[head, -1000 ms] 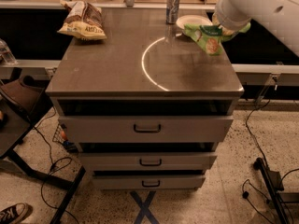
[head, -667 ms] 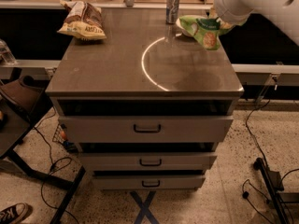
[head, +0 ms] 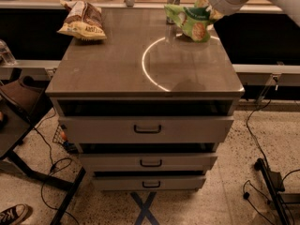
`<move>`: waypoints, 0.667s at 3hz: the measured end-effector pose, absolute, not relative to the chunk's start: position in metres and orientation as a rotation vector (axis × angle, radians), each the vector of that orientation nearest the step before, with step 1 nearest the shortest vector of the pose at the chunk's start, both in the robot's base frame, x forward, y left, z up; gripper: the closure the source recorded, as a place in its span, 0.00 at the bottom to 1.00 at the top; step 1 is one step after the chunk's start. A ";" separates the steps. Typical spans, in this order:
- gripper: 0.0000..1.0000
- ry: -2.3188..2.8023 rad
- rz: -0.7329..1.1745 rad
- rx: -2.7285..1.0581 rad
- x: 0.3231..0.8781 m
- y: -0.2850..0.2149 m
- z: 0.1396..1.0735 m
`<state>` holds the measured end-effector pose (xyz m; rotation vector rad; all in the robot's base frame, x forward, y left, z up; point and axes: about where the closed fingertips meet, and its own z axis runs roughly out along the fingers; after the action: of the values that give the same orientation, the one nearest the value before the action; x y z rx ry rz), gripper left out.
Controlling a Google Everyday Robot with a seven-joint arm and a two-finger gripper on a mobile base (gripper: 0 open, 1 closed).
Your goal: Move green rice chip bag near brown chip bag
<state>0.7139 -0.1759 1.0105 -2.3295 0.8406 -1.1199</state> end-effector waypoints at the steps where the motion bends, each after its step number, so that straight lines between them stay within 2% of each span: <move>1: 1.00 0.733 -1.032 -2.281 0.706 -0.141 1.021; 2: 1.00 0.733 -1.031 -2.281 0.706 -0.140 1.021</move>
Offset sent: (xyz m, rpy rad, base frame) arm -0.0038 0.0178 0.0090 0.0404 -0.0112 0.0571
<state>0.7063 -0.1404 1.0213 -2.2811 0.7326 -1.0312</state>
